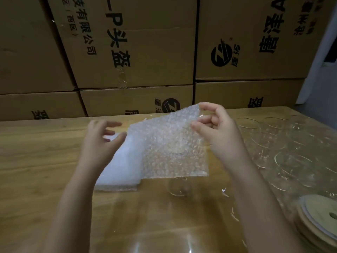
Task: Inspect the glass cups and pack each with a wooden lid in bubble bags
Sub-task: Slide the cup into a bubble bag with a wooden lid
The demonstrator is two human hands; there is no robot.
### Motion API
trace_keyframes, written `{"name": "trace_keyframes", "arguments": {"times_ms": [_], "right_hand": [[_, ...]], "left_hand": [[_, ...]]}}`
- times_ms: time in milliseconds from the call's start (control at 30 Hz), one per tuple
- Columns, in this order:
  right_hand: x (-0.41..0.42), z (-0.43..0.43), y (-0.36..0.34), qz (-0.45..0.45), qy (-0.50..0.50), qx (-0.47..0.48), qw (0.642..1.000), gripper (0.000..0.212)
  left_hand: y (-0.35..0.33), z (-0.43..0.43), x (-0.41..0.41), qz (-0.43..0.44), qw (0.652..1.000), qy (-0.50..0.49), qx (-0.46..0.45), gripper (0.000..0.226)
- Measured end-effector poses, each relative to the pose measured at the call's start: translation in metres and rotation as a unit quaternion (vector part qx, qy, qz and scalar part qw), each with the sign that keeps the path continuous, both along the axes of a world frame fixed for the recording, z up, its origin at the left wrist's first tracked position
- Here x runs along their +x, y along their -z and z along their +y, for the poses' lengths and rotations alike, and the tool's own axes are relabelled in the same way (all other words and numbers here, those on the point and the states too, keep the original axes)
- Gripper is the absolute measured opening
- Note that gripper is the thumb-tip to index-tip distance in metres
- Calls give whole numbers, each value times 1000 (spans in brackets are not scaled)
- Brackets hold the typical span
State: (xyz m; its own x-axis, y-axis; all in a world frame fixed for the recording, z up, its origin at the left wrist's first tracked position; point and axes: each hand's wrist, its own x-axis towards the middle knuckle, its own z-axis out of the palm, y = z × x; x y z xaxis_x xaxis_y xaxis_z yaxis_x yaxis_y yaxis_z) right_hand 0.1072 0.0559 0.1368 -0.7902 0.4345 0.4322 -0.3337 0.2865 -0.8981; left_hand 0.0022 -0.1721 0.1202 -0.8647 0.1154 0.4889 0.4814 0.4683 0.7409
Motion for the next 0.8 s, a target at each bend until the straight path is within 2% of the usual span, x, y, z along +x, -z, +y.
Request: {"name": "trace_keyframes", "arguments": {"times_ms": [67, 133, 200, 267, 367, 500, 567, 600, 700, 800], "right_hand": [[-1, -11, -1, 15, -14, -7, 1000, 39], [-2, -24, 0, 24, -36, -14, 999, 38], [-3, -37, 1, 27, -61, -10, 998, 36], [-4, -47, 1, 39, -97, -17, 994, 34], [-3, -59, 2, 54, -171, -35, 983, 29], [1, -66, 3, 59, -186, 24, 980, 31], [2, -65, 2, 65, -152, 72, 984, 32], [3, -63, 1, 67, -133, 103, 984, 32], [4, -58, -1, 84, -44, 220, 971, 24], [4, -49, -2, 71, 100, 348, 930, 18]], "left_hand": [[-14, 7, 17, 10, 995, 95, -14, 11], [-24, 14, 35, -35, 972, 224, -55, 28], [-29, 20, 47, -53, 955, 273, -106, 37], [-28, 24, 53, -31, 956, 256, -144, 44], [-29, 25, 56, -9, 959, 240, -151, 48], [-32, 19, 51, -40, 963, 230, -134, 30], [-33, 15, 48, -76, 967, 220, -105, 11], [-33, 14, 47, -81, 972, 203, -90, 10], [-34, 12, 44, -55, 989, 125, -58, 18], [-36, 13, 46, 9, 998, 15, -58, 24]]}}
